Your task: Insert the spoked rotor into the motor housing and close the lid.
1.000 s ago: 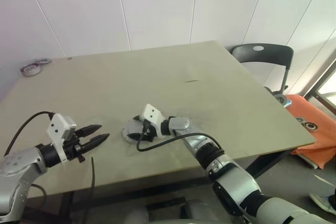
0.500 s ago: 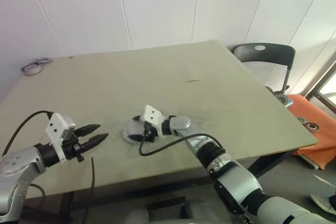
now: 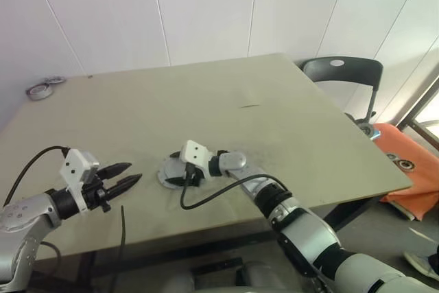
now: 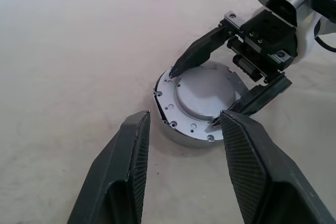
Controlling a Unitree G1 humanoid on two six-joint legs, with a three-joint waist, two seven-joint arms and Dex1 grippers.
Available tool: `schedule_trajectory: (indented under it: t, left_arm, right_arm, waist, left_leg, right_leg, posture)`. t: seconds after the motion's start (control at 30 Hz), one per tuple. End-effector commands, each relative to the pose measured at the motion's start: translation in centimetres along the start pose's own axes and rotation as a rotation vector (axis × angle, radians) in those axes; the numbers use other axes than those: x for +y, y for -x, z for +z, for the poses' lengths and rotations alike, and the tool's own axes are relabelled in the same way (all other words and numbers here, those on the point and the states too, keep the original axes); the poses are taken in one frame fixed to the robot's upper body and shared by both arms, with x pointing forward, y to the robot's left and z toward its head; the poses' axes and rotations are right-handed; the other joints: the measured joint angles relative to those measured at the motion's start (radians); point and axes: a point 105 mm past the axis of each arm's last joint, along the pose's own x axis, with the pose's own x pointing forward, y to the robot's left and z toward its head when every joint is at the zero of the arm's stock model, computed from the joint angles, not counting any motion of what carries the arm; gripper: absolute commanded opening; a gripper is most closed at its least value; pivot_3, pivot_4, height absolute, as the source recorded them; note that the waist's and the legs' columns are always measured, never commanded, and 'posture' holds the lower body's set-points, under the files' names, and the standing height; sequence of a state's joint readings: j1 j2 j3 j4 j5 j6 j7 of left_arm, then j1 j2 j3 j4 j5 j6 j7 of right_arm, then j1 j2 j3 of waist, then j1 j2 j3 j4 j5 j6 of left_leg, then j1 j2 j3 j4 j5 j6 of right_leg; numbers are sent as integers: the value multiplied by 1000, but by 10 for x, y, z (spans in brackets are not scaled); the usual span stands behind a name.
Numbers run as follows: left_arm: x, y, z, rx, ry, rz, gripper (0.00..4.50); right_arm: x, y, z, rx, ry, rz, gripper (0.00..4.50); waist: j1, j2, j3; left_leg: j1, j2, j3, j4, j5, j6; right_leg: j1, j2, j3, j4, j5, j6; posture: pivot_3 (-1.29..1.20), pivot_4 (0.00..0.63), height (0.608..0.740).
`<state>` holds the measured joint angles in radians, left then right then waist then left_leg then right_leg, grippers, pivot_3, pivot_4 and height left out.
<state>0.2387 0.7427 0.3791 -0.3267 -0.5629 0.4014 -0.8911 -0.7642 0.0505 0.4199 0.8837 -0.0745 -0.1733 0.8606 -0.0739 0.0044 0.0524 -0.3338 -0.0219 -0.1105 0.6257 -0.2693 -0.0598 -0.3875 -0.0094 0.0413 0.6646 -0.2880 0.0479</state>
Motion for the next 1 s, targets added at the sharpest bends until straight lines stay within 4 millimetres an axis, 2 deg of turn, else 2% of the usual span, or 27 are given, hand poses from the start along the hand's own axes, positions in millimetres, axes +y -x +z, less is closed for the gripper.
schedule_trajectory:
  t: [0.03, 0.17, 0.33, 0.5, 1.0]
  left_arm:
    - [2, 5, 14, -35, -55, 17, 2263]
    - [3, 6, 14, -35, -56, 19, 2263]
    - [5, 6, 14, -30, -59, 16, 2263]
    - [6, 7, 15, -23, -70, 13, 2263]
    - [7, 3, 21, -40, -86, 16, 2263]
  right_arm:
    - [3, 1, -34, 136, -93, -21, 3270]
    - [8, -4, -37, 160, -189, -1, 3270]
    - [17, -6, -53, 272, -271, 30, 3270]
    - [19, 0, -63, 317, -241, 40, 3270]
    - [12, 5, -70, 337, -181, -12, 3270]
  waist:
    - [0, 0, 0]
    - [0, 0, 0]
    - [-1, 1, 0]
    - [-1, 2, -1]
    - [-1, 2, -1]
  left_leg:
    - [0, 0, 0, 0, 0, 0]
    - [6, 0, 0, -5, 0, 0]
    - [14, 0, 0, -13, -2, -3]
    - [15, 0, 0, -14, -1, -1]
    - [15, 0, 0, -14, -2, -4]
  right_leg:
    - [0, 0, 0, 0, 0, 0]
    - [1, 0, 0, 0, 0, 0]
    - [3, -1, 0, 0, 0, -1]
    - [1, -1, 0, 0, 0, -1]
    - [-1, -1, 0, -1, 0, -1]
  posture:
    - [0, 0, 740]
    - [0, 0, 740]
    - [0, 0, 740]
    - [0, 0, 740]
    - [0, 0, 740]
